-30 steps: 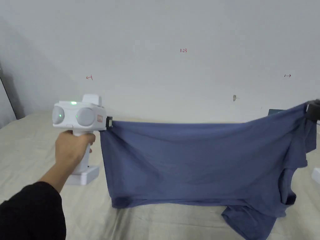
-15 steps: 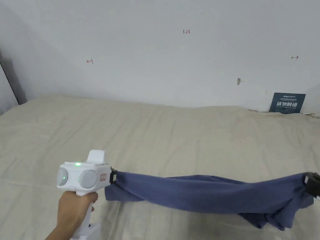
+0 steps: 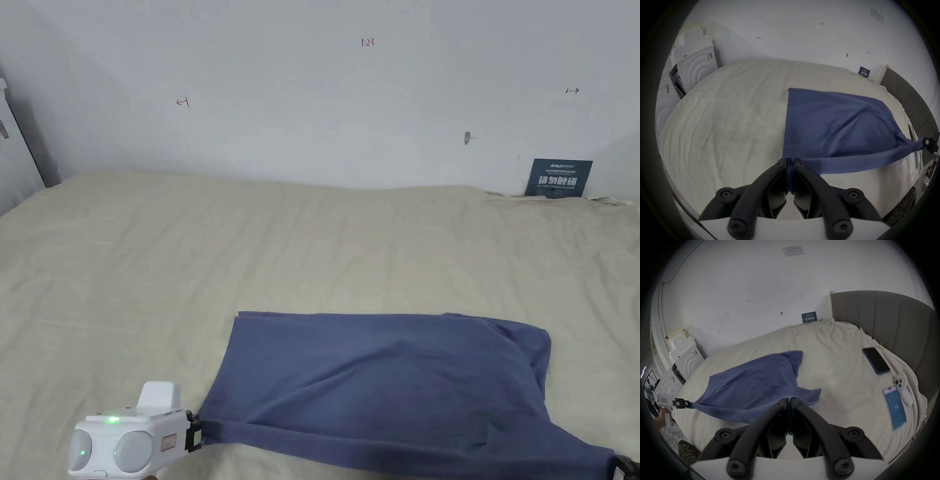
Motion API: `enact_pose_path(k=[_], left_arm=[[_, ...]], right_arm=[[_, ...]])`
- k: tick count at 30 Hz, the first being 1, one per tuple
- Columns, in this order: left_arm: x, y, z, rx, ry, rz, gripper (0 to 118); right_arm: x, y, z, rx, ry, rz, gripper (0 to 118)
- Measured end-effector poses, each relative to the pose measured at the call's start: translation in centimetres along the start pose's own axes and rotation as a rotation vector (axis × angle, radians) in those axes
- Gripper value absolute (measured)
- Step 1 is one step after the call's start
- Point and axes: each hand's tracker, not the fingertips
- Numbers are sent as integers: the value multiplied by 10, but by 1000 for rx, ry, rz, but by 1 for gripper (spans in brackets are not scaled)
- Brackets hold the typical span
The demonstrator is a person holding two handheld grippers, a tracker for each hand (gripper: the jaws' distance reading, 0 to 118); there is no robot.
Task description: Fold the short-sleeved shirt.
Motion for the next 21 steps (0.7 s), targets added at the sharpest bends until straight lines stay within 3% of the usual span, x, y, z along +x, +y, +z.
enact_pose_path(k=[12,21], left_arm=[[-18,-84,48,-35,11,-3,3],[-19,-116,40,-90,26,-11,3]], right_arm=[[-7,-64,75,-67,-8,12,2],[-5,-89,68,-150,-57,-8,2]])
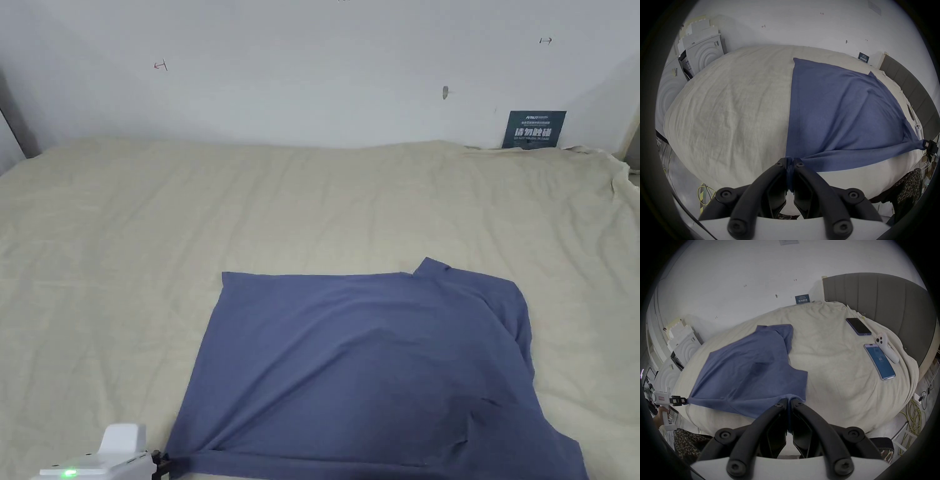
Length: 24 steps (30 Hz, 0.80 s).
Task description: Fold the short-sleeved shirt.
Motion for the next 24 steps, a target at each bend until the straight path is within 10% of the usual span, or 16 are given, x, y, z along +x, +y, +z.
enact_pose_path(k=[8,14,19,24], left_arm=[[10,-10,-9,-7,40,-21,5],[12,-13,3,-16,59,1,33],[21,3,39,103,67,5,107],[31,41,90,303,-7,43,113]], right_arm=[[22,-21,-56,-165,-108,-16,2],[21,-22,-54,-173,-115,-28,5],[11,5,-22,-69,-89,-12,84],[-9,55,16,116,-16,19,91]])
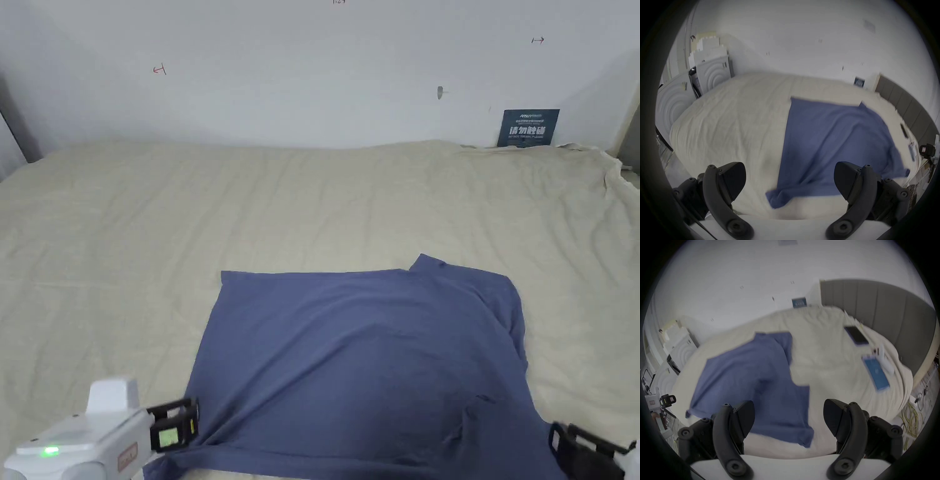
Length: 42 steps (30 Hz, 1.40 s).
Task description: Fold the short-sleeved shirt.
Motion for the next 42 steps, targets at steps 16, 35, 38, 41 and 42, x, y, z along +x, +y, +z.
enact_pose_path(k=[16,35,38,41,42], left_arm=[[49,54,34,377,56,-56,36],[26,29,1,66,28,-29,12],[17,16,-10,-21,43,-37,52],[10,-1,-24,-122,101,-17,100],[7,-7,-28,-148,105,-13,101]], right_arm=[[-79,49,40,401,-96,235,33],[-95,42,42,418,-119,254,0],[-93,40,41,403,-115,246,0],[-91,38,40,391,-120,243,0],[-91,36,40,388,-123,243,0]])
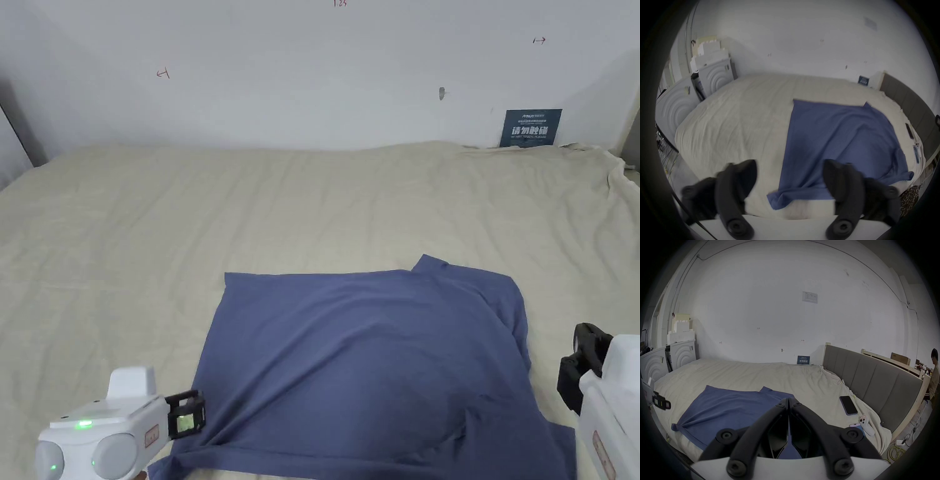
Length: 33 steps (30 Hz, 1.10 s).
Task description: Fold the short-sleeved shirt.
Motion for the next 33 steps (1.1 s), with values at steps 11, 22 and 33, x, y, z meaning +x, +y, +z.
enact_pose_path(k=[11,22,33], left_arm=[[-18,-51,-48,-192,17,6,91],[-17,-50,-50,-201,-66,-12,2],[-13,-34,-25,-127,-88,-37,2]], right_arm=[[11,-20,-10,-70,-2,0,0],[36,-49,-20,-217,-5,-50,9],[60,-132,-45,-574,29,-161,81]])
